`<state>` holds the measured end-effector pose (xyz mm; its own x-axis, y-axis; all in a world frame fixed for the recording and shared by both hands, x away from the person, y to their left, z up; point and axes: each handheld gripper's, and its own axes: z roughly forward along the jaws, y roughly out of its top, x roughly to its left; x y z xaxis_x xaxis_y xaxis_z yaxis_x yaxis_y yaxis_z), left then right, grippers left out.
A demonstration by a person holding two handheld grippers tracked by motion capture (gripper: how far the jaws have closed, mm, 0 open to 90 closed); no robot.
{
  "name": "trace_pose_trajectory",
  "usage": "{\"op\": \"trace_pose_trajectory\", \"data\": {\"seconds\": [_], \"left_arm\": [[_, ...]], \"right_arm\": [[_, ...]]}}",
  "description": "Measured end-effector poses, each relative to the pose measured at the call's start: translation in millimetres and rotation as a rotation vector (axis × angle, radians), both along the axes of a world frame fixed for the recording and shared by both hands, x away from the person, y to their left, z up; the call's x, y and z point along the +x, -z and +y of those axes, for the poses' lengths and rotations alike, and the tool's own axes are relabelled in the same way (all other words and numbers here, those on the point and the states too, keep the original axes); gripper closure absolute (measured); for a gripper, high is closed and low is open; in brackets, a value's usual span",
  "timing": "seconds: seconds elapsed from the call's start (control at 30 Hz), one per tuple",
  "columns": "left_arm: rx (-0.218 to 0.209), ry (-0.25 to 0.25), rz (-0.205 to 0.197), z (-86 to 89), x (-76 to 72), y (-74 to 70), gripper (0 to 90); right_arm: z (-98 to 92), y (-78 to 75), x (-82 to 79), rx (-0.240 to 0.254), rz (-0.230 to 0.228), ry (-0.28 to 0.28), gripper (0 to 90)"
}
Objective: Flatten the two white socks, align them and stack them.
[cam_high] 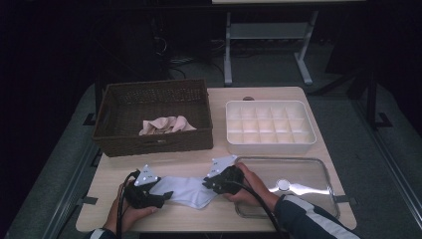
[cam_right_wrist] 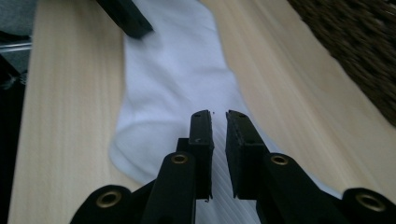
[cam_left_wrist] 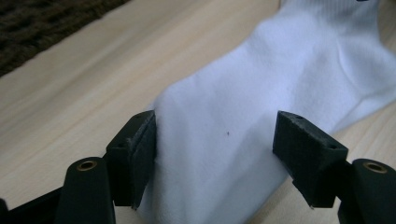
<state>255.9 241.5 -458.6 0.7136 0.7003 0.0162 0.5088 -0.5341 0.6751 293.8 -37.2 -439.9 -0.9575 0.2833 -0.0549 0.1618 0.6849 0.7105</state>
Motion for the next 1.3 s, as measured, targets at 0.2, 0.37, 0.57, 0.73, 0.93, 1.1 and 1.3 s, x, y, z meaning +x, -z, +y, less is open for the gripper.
{"op": "trace_pose_trajectory", "data": {"seconds": [0.2, 0.37, 0.57, 0.73, 0.93, 1.1, 1.3], "left_arm": [[0.004, -0.013, -0.001, 5.1, 2.3, 4.4, 28.3], [-0.031, -0.065, 0.013, 14.2, 6.6, 4.5, 26.8], [-0.085, -0.116, 0.023, 25.6, 17.5, 0.7, 23.8], [-0.068, -0.101, 0.055, 23.0, 21.2, 6.1, 22.5], [-0.022, -0.085, 0.029, 19.2, 19.7, 6.8, 22.8], [-0.02, -0.044, 0.042, 11.8, 16.4, 2.6, 42.7], [-0.082, -0.034, 0.093, 14.2, 18.3, 1.6, 76.5]], "right_arm": [[22.8, 18.8, -4.2, -0.09, 0.024, -0.09, 82.9], [19.6, 19.6, -4.4, -0.084, 0.072, -0.133, 83.1], [18.5, 17.9, -5.2, -0.108, 0.051, -0.148, 82.1], [15.7, 15.8, -5.7, -0.088, 0.027, -0.12, 82.1], [11.9, 19.2, 0.9, -0.085, 0.02, -0.057, 87.4], [12.9, 19.0, 3.5, -0.109, -0.016, -0.021, 86.7], [10.7, 19.9, 12.6, -0.095, 0.002, -0.019, 86.6]]}}
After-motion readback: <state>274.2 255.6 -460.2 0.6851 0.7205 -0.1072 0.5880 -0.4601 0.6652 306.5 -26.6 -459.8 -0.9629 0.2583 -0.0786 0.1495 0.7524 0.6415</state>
